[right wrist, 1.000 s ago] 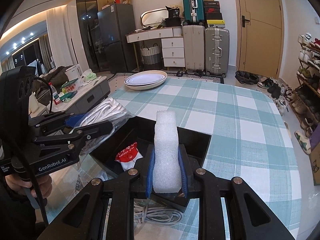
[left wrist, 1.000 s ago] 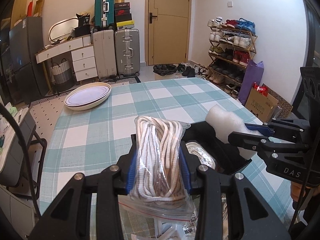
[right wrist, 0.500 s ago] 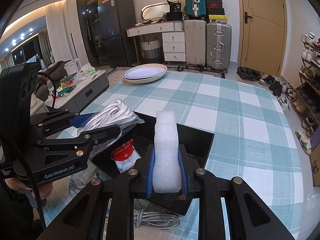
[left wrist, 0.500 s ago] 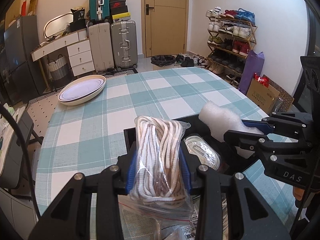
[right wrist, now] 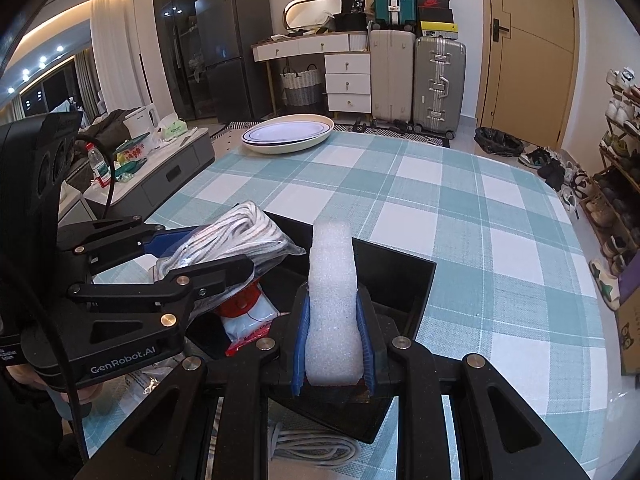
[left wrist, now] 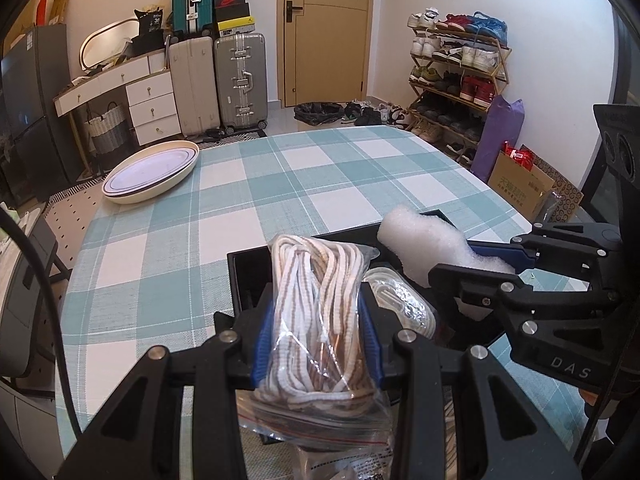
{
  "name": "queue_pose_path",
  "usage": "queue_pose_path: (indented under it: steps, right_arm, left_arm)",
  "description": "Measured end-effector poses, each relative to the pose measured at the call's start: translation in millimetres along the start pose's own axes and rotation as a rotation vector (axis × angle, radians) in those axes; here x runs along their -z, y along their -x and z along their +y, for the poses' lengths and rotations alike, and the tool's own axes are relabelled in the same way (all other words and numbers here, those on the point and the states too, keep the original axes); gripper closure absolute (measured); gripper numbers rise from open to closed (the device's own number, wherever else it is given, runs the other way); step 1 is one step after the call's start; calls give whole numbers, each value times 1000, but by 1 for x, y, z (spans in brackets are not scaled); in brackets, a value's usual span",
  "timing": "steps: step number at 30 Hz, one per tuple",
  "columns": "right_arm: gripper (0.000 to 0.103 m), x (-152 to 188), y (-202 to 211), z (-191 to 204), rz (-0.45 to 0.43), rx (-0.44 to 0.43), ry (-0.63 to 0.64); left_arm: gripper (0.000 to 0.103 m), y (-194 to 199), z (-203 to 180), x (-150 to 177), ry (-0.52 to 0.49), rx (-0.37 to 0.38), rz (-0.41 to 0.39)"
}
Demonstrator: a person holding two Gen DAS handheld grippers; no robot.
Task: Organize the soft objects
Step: 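Lower the cord bag into the box with the left tool while the right tool lowers the foam sheet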
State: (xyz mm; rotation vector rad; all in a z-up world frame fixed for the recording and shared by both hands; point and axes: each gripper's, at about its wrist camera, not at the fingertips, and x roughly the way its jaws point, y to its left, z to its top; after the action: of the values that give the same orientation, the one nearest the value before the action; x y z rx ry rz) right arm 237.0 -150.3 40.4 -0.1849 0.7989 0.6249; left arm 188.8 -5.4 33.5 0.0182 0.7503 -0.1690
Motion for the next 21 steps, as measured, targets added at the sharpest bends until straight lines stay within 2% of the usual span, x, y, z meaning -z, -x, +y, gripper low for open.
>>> queue_pose_path:
  steps: [21]
  right_arm:
    - [81,9,-10,-8,17,33,-8]
  left_arm:
    - [66,-18,-13,-5,-42,6,9]
